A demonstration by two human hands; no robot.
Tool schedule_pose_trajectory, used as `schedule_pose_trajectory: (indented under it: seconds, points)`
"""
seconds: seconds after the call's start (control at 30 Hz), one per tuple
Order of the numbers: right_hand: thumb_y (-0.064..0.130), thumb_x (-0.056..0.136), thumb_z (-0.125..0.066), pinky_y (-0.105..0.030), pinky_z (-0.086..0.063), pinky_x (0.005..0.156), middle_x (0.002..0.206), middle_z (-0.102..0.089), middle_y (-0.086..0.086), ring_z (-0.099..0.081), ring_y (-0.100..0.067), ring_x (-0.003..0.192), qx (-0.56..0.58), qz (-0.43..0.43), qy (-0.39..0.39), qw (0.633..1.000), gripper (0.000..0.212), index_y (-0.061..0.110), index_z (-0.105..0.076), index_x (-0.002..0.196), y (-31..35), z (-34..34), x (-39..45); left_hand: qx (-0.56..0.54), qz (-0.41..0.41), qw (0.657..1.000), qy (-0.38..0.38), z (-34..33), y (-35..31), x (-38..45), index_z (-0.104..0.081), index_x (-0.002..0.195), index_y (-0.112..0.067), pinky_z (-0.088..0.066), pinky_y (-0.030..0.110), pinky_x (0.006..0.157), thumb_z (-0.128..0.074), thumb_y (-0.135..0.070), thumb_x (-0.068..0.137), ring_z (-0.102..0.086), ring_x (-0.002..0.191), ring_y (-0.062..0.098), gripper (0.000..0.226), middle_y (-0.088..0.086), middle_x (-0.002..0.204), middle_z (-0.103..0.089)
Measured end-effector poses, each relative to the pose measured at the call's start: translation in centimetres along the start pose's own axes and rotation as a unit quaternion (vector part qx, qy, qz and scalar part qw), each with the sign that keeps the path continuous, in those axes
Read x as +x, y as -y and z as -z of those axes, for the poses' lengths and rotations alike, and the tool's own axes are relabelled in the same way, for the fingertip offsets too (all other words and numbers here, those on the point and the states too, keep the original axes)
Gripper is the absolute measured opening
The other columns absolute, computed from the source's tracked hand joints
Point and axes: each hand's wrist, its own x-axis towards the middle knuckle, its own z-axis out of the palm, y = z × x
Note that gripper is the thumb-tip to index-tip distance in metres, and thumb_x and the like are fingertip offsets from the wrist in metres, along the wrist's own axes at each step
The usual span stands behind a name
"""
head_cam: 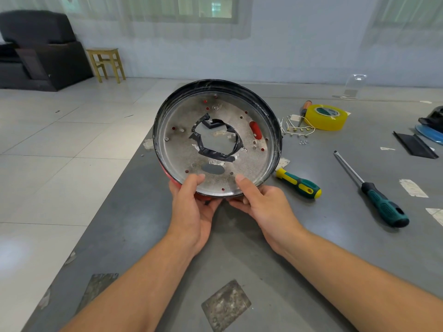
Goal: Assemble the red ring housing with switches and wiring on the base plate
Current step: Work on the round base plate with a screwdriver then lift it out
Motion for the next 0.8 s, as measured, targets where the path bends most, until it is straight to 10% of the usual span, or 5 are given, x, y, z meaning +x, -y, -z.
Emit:
schedule_pose_trajectory:
  seconds: [0.13,0.3,0.6,0.8]
  points:
    - [0.05,0.084,-0.075,-0.035,-0.062,0.087,0.06,-0.058,0.002,-0.077,-0.029,0.091,0.006,0.006,-0.005,1.0,0.068,-0.017,-0.065,0.087,0.1,-0.1,-0.1,0.011,-0.005,1.0,0.011,-0.1,-0.1,0.0,-0.054,0.135,-0.025,-0.062,0.049,0.092,-0.069,-0.016,0.078,-0.073,0.115,0.029,0.059,0.01,0.126,-0.074]
    - [0.047,0.09,-0.073,-0.03,-0.062,0.08,0.058,-0.059,0.003,-0.077,-0.025,0.087,-0.014,0.01,-0.006,1.0,0.047,0.016,-0.067,0.055,0.4,-0.4,-0.4,0.019,-0.005,1.0,0.023,0.0,-0.1,-0.1,-0.051,0.139,-0.025,-0.062,0.049,0.093,-0.068,-0.016,0.08,-0.073,0.116,0.029,0.063,0.011,0.129,-0.073]
    - [0.059,0.077,-0.069,-0.031,-0.063,0.082,0.064,-0.064,-0.005,-0.077,-0.031,0.092,0.0,0.009,0.006,1.0,0.059,0.0,-0.062,0.075,1.1,-0.5,-1.1,0.03,0.004,0.999,0.025,-0.1,-0.2,-0.2,-0.048,0.145,-0.022,-0.061,0.048,0.094,-0.068,-0.018,0.08,-0.071,0.119,0.03,0.068,0.013,0.133,-0.071]
    - [0.056,0.083,-0.063,-0.027,-0.062,0.081,0.104,-0.08,-0.004,-0.076,-0.021,0.098,0.017,0.017,0.029,0.999,0.051,0.012,-0.075,0.105,1.4,-0.7,-1.4,0.037,0.002,0.999,0.029,-0.2,-0.2,-0.3,-0.047,0.145,-0.023,-0.06,0.05,0.097,-0.067,-0.017,0.081,-0.07,0.122,0.032,0.067,0.012,0.134,-0.07]
